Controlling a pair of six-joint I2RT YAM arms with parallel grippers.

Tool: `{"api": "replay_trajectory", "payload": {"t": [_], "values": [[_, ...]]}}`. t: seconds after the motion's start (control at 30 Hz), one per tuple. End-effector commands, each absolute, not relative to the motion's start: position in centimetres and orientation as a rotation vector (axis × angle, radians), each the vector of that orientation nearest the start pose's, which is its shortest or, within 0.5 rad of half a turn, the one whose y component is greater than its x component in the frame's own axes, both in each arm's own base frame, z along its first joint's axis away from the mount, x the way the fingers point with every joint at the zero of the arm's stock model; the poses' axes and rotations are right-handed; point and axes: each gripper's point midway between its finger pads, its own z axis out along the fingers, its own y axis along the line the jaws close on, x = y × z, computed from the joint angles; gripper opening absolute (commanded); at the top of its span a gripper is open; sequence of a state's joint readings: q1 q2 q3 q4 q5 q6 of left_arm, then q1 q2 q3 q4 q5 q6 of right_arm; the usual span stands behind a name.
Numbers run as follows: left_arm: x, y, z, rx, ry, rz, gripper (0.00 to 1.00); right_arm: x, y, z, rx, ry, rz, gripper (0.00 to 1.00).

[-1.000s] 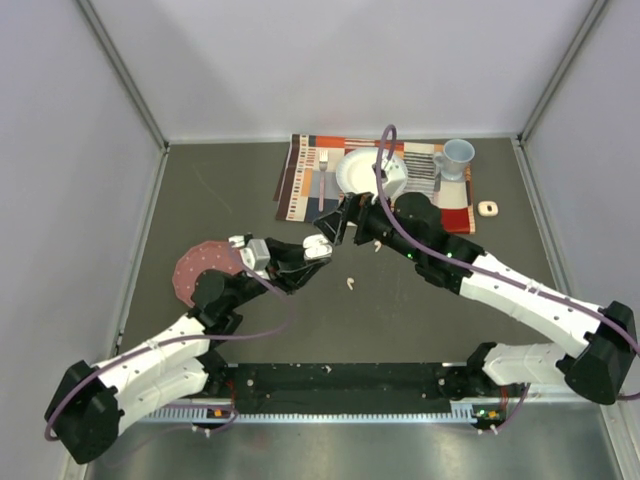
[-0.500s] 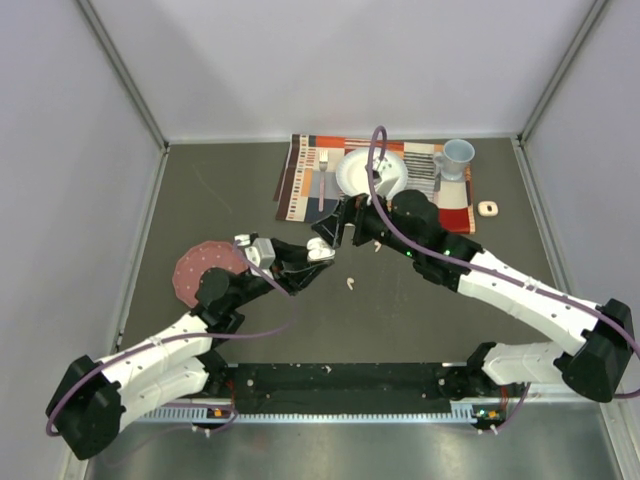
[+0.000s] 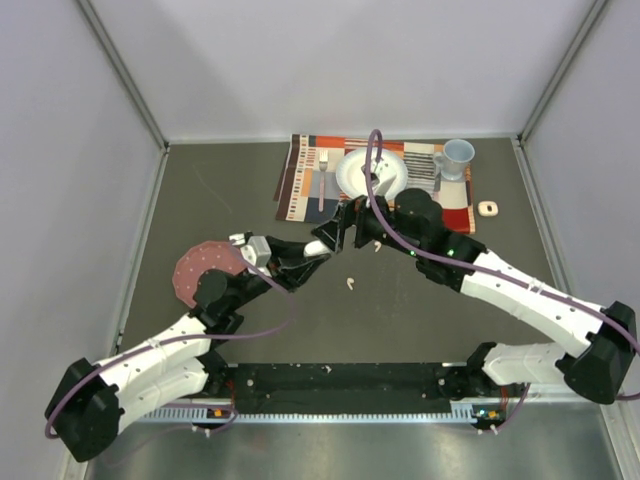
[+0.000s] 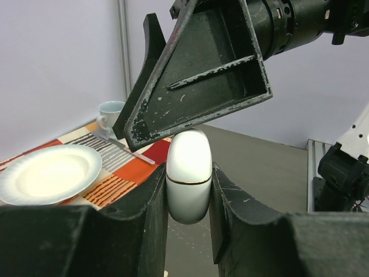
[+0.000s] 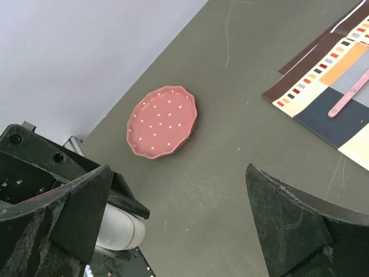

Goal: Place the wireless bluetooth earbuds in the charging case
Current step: Close the charging case with the earbuds, then place the charging case with the earbuds at the center of the board.

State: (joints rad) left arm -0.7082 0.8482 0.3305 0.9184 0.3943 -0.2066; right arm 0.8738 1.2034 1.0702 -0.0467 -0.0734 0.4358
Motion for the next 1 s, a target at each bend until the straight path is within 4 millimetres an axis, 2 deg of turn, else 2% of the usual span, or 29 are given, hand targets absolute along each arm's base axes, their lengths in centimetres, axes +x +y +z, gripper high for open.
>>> {"api": "replay_trajectory", "payload": {"t": [0.0,0.07,0.1,0.13,0.17,0.2,0.27,0.3,0.33,0.37,0.4,0.47,0.5,0.57,0.6,0.63,0.67,0.73,0.77,0.83,0.87,0.97], "values": [[19.6,-25.1,32.8,0.565,0.984,-0.987,0.00,23.9,32.5,32.4,-0.467,1.766,0.975,0.98],[20.2,-24.9,32.4,0.533,1.021,-0.978,0.00,25.5,30.5,33.2,-0.322,1.743,0.888,0.99],[20.3,-24.8,32.2,0.509,1.044,-0.989,0.00,25.9,29.8,32.3,-0.252,1.757,0.862,0.99],[20.6,-24.6,31.8,0.492,1.069,-0.984,0.00,27.0,28.3,32.3,-0.155,1.736,0.800,0.99],[21.3,-24.3,31.3,0.457,1.099,-0.964,0.00,27.1,27.4,33.5,-0.098,1.681,0.806,0.99],[21.6,-24.5,30.3,0.467,1.138,-0.952,0.00,27.1,26.7,32.3,-0.058,1.688,0.789,0.99],[22.4,-24.5,29.5,0.464,1.196,-0.924,0.00,27.6,25.1,32.1,0.016,1.673,0.744,0.99],[23.2,-24.6,27.6,0.457,1.286,-0.904,0.00,27.5,24.5,32.1,0.041,1.667,0.748,0.99],[23.7,-24.5,27.0,0.445,1.318,-0.896,0.00,27.7,24.0,32.0,0.060,1.667,0.737,0.99],[24.1,-24.5,26.3,0.414,1.361,-0.917,0.00,27.7,23.6,31.7,0.082,1.679,0.733,0.99],[25.1,-24.3,24.8,0.392,1.423,-0.924,0.00,27.6,23.2,31.7,0.097,1.678,0.733,0.99],[26.4,-23.4,23.7,0.297,1.487,-0.981,0.00,27.8,22.5,31.5,0.116,1.679,0.718,0.99],[26.8,-23.6,22.3,0.282,1.534,-1.013,0.00,27.8,22.4,31.3,0.120,1.685,0.717,0.99],[27.9,-22.9,21.6,0.190,1.573,-1.069,0.00,27.7,22.1,31.7,0.123,1.677,0.723,0.99],[28.3,-23.0,20.1,0.172,1.623,-1.081,0.00,27.7,22.1,31.6,0.119,1.683,0.719,0.99],[28.7,-23.0,19.8,0.153,1.641,-1.093,0.00,27.5,21.9,31.4,0.115,1.693,0.714,0.99],[29.0,-23.1,18.6,0.123,1.685,-1.106,0.00,27.4,21.8,31.5,0.115,1.691,0.715,0.99],[29.5,-23.5,18.1,0.116,1.714,-1.121,0.00,27.3,21.3,31.5,0.126,1.690,0.703,0.99],[29.7,-23.7,16.7,0.087,1.771,-1.127,0.00,27.3,21.2,31.3,0.129,1.693,0.698,0.99],[30.0,-24.2,16.0,0.089,1.805,-1.149,0.00,27.3,20.7,31.2,0.141,1.692,0.682,0.99],[30.1,-24.4,14.8,0.082,1.844,-1.155,0.00,27.3,20.4,31.3,0.149,1.689,0.681,0.99],[30.4,-25.1,13.0,0.063,1.900,-1.190,0.02,27.3,20.0,30.8,0.150,1.699,0.664,0.99]]}}
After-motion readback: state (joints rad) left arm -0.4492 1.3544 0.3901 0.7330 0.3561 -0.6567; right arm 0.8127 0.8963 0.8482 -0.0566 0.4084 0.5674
